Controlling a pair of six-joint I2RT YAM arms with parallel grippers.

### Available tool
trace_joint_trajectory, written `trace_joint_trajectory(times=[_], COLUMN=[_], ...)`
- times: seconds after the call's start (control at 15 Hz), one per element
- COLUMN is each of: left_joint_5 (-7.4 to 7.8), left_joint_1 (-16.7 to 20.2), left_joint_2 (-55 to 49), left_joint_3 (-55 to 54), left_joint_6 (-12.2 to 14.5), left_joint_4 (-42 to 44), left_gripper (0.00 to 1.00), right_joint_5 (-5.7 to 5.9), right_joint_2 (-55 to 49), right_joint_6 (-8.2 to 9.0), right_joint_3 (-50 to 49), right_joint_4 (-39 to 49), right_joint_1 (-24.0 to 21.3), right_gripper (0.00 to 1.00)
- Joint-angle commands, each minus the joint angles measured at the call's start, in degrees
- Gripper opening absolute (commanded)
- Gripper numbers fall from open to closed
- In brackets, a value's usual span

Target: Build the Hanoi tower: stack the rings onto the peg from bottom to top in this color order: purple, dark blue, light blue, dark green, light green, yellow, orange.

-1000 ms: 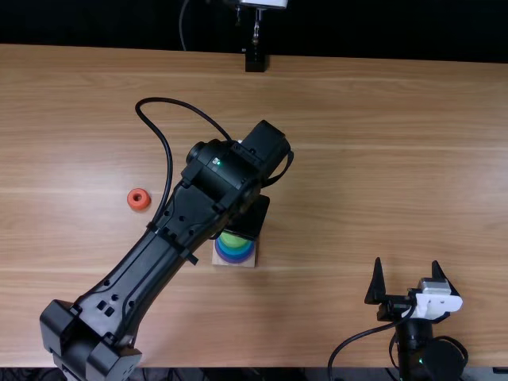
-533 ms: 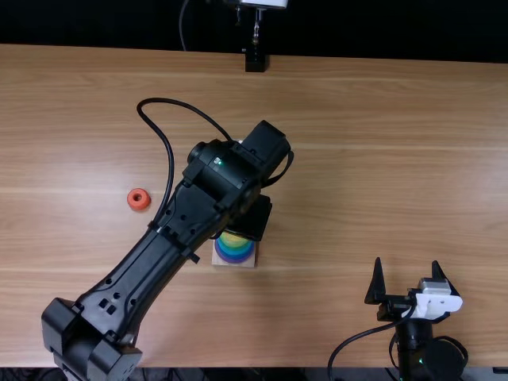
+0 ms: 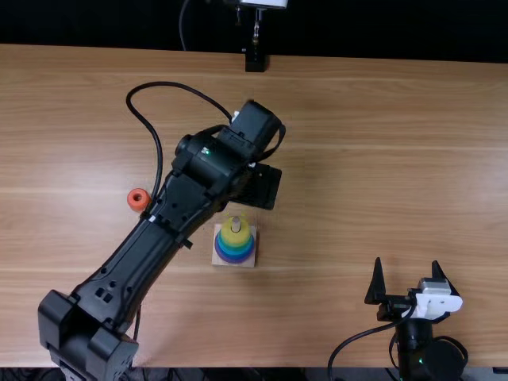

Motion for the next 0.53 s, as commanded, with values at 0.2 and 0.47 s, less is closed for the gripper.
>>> trace_joint_trajectory(times=[0.2,0.47], left_joint_5=[-1.19,-0.98], left_joint_1=[9.0,19.9], left_joint_2=[-5.5,-9.2], left_joint_3=[-6.7,-18.8], left_joint_6=[0.4,2.8], left_joint_4=[3.0,7.3], left_gripper=[1.0,1.0], right_joint_5=[0.94,0.94], right_joint_2=[-0.7,-0.7], right_joint_6=[0.47,0.47], right_joint_3=[-0.8,-0.8], right_joint_4=[-1.1,-1.1], right_joint_1=[-0.5,-0.5], right_gripper=[1.0,1.0])
